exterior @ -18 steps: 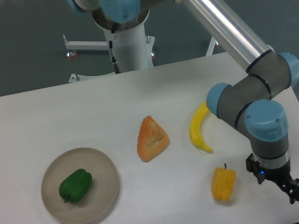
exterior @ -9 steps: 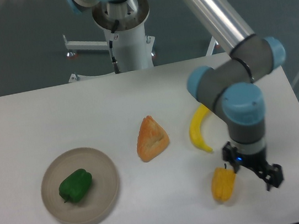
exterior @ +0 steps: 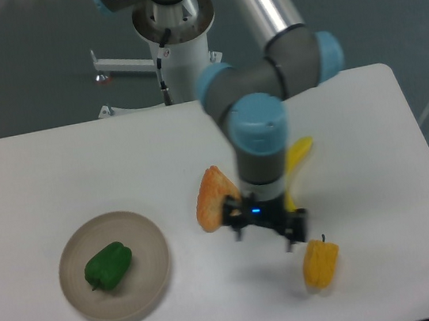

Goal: Pick up the green pepper from the plate
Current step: 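Move the gripper across the table to above the green pepper on the plate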

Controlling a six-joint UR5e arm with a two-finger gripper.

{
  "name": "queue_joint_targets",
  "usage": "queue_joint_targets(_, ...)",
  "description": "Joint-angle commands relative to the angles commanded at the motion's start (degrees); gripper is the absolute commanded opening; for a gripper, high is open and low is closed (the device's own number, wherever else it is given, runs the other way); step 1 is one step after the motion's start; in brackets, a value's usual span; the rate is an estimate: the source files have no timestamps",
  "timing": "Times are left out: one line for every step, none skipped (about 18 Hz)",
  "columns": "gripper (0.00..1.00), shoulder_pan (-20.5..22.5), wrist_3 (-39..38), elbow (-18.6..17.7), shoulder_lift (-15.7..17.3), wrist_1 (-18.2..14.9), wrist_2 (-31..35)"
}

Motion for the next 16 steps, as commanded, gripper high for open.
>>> queue_joint_targets(1.0,-1.5,-2.2,-0.3,0.2,0.0,-0.8)
queue_joint_targets(1.0,-2.9,-4.3,-0.4,0.2,-0.1,-1.3)
queue_joint_targets(1.0,-4.0,-6.1,-0.8,0.2,-0.1,-1.6)
queue_joint_targets(1.0,-5.3,-6.7,-2.0,0.3,0.0,-1.7)
queue_joint_targets(1.0,-6.1,-6.3,-3.5,0.8,0.3,-1.6)
queue_joint_targets(1.0,-6.4,-6.3,-4.7,1.3,0.7,-1.6)
queue_joint_targets(1.0,-7.2,-6.2,-5.4,1.4,1.6,-1.5)
queue_joint_targets(1.0,-8.2,-6.1,-6.0,1.3,2.6,-1.4)
queue_joint_targets(1.0,-8.9,-6.2,-6.2,1.2,3.5,-1.4)
queue_joint_targets(1.0,-9.2,-5.9,-6.3,1.1,3.7,-1.4)
queue_joint_targets(1.0,-9.5,-5.8,-6.4,1.1,3.8,-1.4)
queue_joint_targets(1.0,-10.3,-5.7,-6.5,0.9,4.0,-1.4)
queue_joint_targets(1.0,-10.9,-5.6,-6.5,0.7,4.1,-1.4)
queue_joint_targets(1.0,-11.1,-4.9,-6.5,0.6,4.8,-1.4)
queue_joint_targets(1.0,-11.2,-3.8,-6.6,0.4,5.8,-1.4)
queue_joint_targets(1.0,-11.3,-2.8,-6.9,0.3,6.1,-1.3)
